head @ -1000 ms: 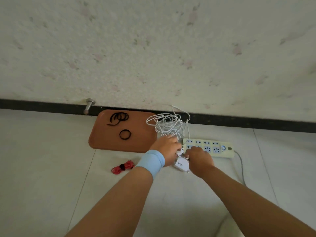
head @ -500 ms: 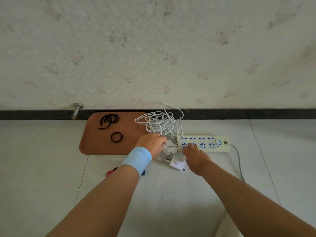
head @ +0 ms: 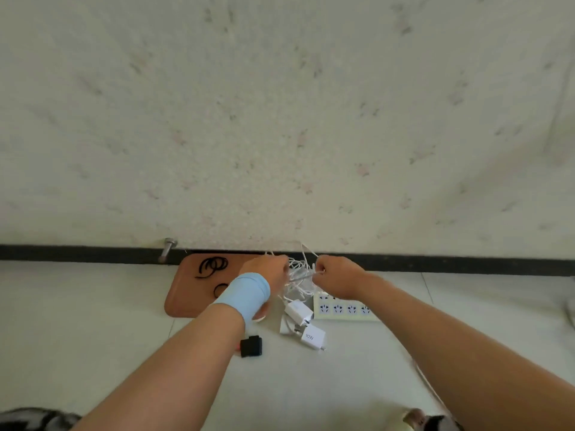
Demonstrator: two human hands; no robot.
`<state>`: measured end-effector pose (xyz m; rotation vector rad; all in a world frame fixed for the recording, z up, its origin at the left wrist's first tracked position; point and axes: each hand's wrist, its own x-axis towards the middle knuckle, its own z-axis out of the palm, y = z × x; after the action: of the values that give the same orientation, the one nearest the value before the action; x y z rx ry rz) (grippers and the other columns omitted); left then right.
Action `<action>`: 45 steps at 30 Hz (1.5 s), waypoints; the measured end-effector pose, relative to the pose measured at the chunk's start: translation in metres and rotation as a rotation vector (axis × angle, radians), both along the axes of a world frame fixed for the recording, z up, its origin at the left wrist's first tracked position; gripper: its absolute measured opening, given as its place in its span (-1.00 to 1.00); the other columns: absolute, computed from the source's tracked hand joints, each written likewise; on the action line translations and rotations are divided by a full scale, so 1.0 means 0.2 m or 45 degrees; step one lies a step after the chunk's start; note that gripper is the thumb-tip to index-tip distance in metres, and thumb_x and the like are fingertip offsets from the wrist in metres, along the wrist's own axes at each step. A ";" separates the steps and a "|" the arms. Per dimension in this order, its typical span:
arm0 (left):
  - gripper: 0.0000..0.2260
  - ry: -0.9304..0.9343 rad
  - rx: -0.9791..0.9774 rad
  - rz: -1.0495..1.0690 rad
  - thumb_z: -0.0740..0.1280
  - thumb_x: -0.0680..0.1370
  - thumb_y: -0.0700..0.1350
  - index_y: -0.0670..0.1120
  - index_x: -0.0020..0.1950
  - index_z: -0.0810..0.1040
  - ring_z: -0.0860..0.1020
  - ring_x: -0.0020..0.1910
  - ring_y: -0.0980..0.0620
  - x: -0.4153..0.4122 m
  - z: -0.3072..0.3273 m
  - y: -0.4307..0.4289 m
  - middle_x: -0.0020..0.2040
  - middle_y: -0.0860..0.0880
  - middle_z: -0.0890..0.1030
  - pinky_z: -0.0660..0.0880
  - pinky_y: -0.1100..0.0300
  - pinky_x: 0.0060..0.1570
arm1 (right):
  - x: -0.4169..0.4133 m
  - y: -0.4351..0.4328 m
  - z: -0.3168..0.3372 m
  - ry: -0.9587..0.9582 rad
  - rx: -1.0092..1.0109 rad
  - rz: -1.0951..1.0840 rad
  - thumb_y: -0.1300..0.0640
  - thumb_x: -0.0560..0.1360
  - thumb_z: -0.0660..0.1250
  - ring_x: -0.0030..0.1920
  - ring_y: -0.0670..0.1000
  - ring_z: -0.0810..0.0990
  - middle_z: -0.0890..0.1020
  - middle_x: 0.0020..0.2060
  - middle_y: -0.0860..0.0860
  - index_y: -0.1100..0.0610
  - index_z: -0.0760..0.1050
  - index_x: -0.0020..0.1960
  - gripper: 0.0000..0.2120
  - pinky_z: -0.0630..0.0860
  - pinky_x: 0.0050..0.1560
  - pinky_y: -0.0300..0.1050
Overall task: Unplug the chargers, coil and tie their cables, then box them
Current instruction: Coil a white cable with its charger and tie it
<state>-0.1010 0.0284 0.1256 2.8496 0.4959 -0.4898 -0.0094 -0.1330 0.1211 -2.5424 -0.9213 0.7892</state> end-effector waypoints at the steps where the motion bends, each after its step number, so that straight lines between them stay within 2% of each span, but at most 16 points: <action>1: -0.70 0.005 -0.061 0.017 0.19 0.63 -0.03 0.06 0.36 0.40 0.54 0.18 -0.14 0.00 0.06 -0.01 0.27 -0.08 0.56 0.46 0.08 0.11 | -0.01 0.00 0.08 0.000 0.039 -0.001 0.03 0.58 0.19 -0.10 0.05 0.56 0.58 -0.10 -0.01 0.04 0.47 -0.02 -0.88 0.45 -0.16 -0.08; 3: -0.53 0.023 -0.169 0.003 0.23 0.61 -0.11 0.12 0.50 0.22 0.53 0.21 -0.15 0.00 0.18 -0.03 0.31 -0.11 0.53 0.46 0.06 0.12 | -0.02 0.01 0.23 0.011 0.123 -0.002 0.04 0.62 0.19 -0.14 0.00 0.55 0.55 -0.16 -0.07 0.02 0.50 0.00 -0.87 0.41 -0.21 -0.14; 5: -0.43 0.020 -0.205 -0.037 0.25 0.59 -0.20 0.11 0.55 0.16 0.49 0.28 -0.15 -0.02 0.30 -0.07 0.38 -0.11 0.47 0.44 0.02 0.24 | -0.05 0.01 0.36 0.043 0.198 -0.027 0.05 0.63 0.22 -0.27 -0.08 0.51 0.54 -0.19 -0.09 0.02 0.54 0.03 -0.87 0.40 -0.27 -0.18; 9: -0.49 -0.061 -0.292 -0.068 0.27 0.61 -0.15 0.07 0.54 0.23 0.48 0.31 -0.09 -0.04 0.51 -0.11 0.41 -0.04 0.43 0.41 0.06 0.30 | -0.07 -0.01 0.57 0.054 0.259 -0.070 0.08 0.64 0.23 -0.31 0.01 0.58 0.60 -0.17 -0.02 0.06 0.61 0.08 -0.81 0.55 -0.19 -0.07; 13: -0.47 -0.250 -0.569 0.036 0.32 0.59 -0.10 0.14 0.52 0.24 0.54 0.12 0.00 -0.05 0.63 -0.10 0.30 0.02 0.50 0.47 0.09 0.21 | -0.07 -0.03 0.76 0.122 0.436 -0.206 0.09 0.62 0.24 -0.46 0.04 0.54 0.57 -0.29 0.04 0.10 0.62 -0.01 -0.81 0.45 -0.36 -0.07; 16: -0.50 -0.405 -0.758 0.144 0.33 0.58 -0.11 0.11 0.49 0.30 0.53 -0.18 0.11 -0.04 0.66 -0.10 0.11 0.03 0.56 0.50 0.15 -0.03 | -0.09 -0.02 0.86 0.078 0.641 -0.274 0.05 0.60 0.25 -0.43 0.05 0.50 0.53 -0.36 0.03 0.12 0.65 -0.08 -0.76 0.47 -0.36 -0.07; 18: -0.55 -0.415 -0.759 0.169 0.31 0.58 -0.10 0.07 0.46 0.32 0.55 -0.21 0.11 -0.02 0.68 -0.11 -0.04 0.05 0.58 0.49 0.18 -0.05 | -0.11 -0.02 0.89 0.106 0.846 -0.313 0.10 0.61 0.25 -0.42 0.05 0.48 0.50 -0.43 0.03 0.17 0.65 -0.10 -0.75 0.43 -0.41 -0.17; 20: -0.61 -0.360 -0.705 0.198 0.29 0.60 -0.05 0.03 0.43 0.36 0.59 -0.15 0.05 0.01 0.69 -0.11 -0.10 0.03 0.60 0.52 0.13 0.05 | -0.14 -0.01 0.90 0.165 1.029 -0.325 0.14 0.64 0.23 -0.42 0.04 0.47 0.49 -0.46 0.06 0.23 0.63 -0.08 -0.74 0.35 -0.47 -0.29; 24: -0.71 -0.103 -0.542 0.205 0.13 0.65 -0.03 -0.14 0.18 0.57 0.64 -0.09 -0.05 0.05 0.76 -0.10 0.03 -0.05 0.66 0.54 0.06 0.11 | -0.13 0.03 0.90 0.201 1.207 -0.342 0.17 0.67 0.19 -0.51 -0.08 0.43 0.50 -0.45 0.10 0.29 0.62 -0.04 -0.71 0.36 -0.47 -0.32; 29: -0.69 -0.403 -0.598 0.264 0.07 0.67 -0.08 -0.11 -0.07 0.57 0.64 -0.21 -0.02 0.06 0.78 -0.09 -0.18 -0.04 0.66 0.49 0.14 -0.14 | -0.06 0.00 0.79 0.325 0.991 -0.379 0.07 0.64 0.23 -0.48 0.04 0.43 0.50 -0.37 0.07 0.21 0.61 -0.02 -0.74 0.34 -0.45 -0.15; 32: -0.68 -0.577 -0.678 0.248 0.10 0.66 -0.05 -0.07 -0.13 0.59 0.65 -0.19 -0.06 0.08 0.78 -0.06 -0.25 -0.04 0.69 0.56 -0.02 0.05 | -0.03 -0.02 0.76 0.390 0.745 -0.308 0.17 0.58 0.25 -0.45 0.02 0.40 0.46 -0.32 0.07 0.23 0.56 0.13 -0.79 0.31 -0.42 -0.16; 35: -0.67 -0.697 -0.798 0.199 0.13 0.67 -0.08 -0.04 -0.19 0.59 0.66 -0.10 -0.16 0.11 0.82 -0.09 -0.26 -0.06 0.69 0.56 -0.11 0.11 | -0.04 0.01 0.74 0.214 0.489 -0.162 0.24 0.52 0.29 -0.39 -0.02 0.46 0.53 -0.29 0.02 0.10 0.51 0.27 -0.68 0.43 -0.35 -0.17; 37: -0.69 -0.729 -0.837 0.150 0.15 0.66 -0.08 -0.04 -0.19 0.59 0.66 -0.11 -0.15 0.12 0.84 -0.11 -0.28 -0.03 0.67 0.56 -0.09 0.12 | -0.03 0.04 0.71 0.097 0.363 -0.092 0.19 0.53 0.36 -0.38 -0.07 0.51 0.60 -0.16 0.00 0.07 0.54 0.30 -0.66 0.49 -0.27 -0.19; 40: -0.72 -0.801 -0.875 0.117 0.17 0.65 -0.09 -0.08 -0.15 0.60 0.66 -0.13 -0.12 0.12 0.86 -0.13 -0.27 -0.05 0.66 0.58 0.03 0.08 | -0.01 0.08 0.70 0.065 0.319 -0.098 0.10 0.61 0.30 -0.47 -0.12 0.52 0.67 -0.18 -0.03 0.10 0.63 0.08 -0.84 0.49 -0.30 -0.22; 43: -0.84 -0.924 -1.023 0.198 0.20 0.65 -0.19 -0.09 0.09 0.58 0.67 -0.14 -0.04 0.11 0.87 -0.10 -0.15 -0.09 0.68 0.61 0.11 -0.01 | 0.03 0.09 0.70 -0.042 0.388 -0.208 0.08 0.63 0.23 -0.42 -0.12 0.54 0.72 -0.26 -0.01 0.06 0.64 -0.16 -0.72 0.53 -0.22 -0.13; 45: -0.77 -0.883 -1.059 0.271 0.21 0.63 -0.26 -0.06 0.24 0.50 0.66 -0.09 0.01 0.11 0.85 -0.06 -0.03 -0.06 0.67 0.60 0.09 0.01 | 0.06 0.08 0.71 -0.034 0.489 -0.308 0.04 0.64 0.23 -0.41 -0.08 0.55 0.69 -0.36 -0.01 0.08 0.64 -0.21 -0.67 0.52 -0.25 -0.12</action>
<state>-0.0790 0.0170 0.2950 1.9455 0.3348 0.2875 0.0017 -0.1166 0.2624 -2.2717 -0.6780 0.4567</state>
